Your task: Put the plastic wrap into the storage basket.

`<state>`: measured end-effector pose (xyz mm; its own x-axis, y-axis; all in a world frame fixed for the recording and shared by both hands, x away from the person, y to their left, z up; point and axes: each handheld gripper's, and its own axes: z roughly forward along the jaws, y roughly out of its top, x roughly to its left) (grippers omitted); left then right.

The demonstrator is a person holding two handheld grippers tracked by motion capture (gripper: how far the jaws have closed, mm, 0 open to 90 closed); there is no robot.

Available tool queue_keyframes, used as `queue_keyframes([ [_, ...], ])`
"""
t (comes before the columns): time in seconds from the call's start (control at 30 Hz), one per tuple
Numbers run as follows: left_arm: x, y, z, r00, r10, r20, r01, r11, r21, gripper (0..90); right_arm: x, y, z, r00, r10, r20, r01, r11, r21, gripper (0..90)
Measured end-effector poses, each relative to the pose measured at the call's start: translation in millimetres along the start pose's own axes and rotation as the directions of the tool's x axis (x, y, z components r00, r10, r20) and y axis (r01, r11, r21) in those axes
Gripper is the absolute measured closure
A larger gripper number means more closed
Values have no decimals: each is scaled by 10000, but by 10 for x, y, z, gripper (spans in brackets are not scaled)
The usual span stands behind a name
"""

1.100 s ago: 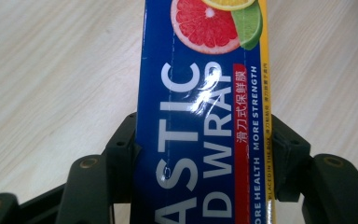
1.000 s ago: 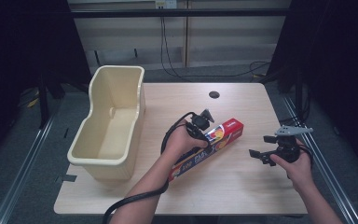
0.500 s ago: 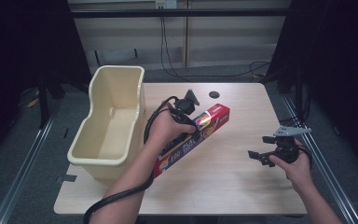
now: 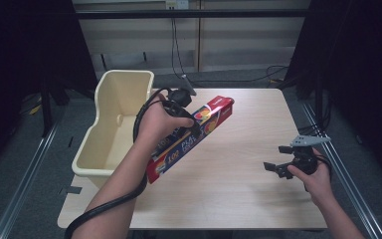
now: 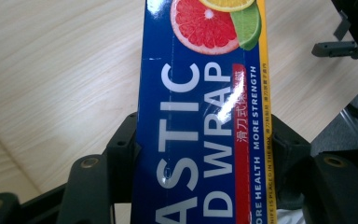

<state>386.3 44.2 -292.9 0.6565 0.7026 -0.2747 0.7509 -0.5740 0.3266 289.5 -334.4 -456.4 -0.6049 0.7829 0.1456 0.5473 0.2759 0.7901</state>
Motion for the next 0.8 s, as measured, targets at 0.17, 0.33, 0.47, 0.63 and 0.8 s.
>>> queue_keyframes([
  [0.17, 39, -33, -205, 9996, -175, -227, 172, 9998, -100, 407, 8, -2, 9, 9998, -117, -135, 117, 9999, 42, 20],
  [0.33, 71, -63, -381, 9986, -388, -352, 380, 9990, -239, 407, 25, -1, 18, 9998, -152, -132, 153, 9999, 47, 20],
  [0.47, 97, -89, -494, 9970, -591, -503, 572, 9976, -388, 407, 36, 4, 15, 9998, -135, -156, 136, 9999, 63, 20],
  [0.63, 141, -117, -605, 9960, -692, -562, 673, 9971, -354, 407, 40, 5, 16, 9998, -145, -125, 146, 9999, 45, 21],
  [0.8, 177, -157, -692, 9932, -936, -698, 903, 9947, -496, 407, 38, 5, 19, 9998, -195, -78, 196, 9998, 34, 21],
])
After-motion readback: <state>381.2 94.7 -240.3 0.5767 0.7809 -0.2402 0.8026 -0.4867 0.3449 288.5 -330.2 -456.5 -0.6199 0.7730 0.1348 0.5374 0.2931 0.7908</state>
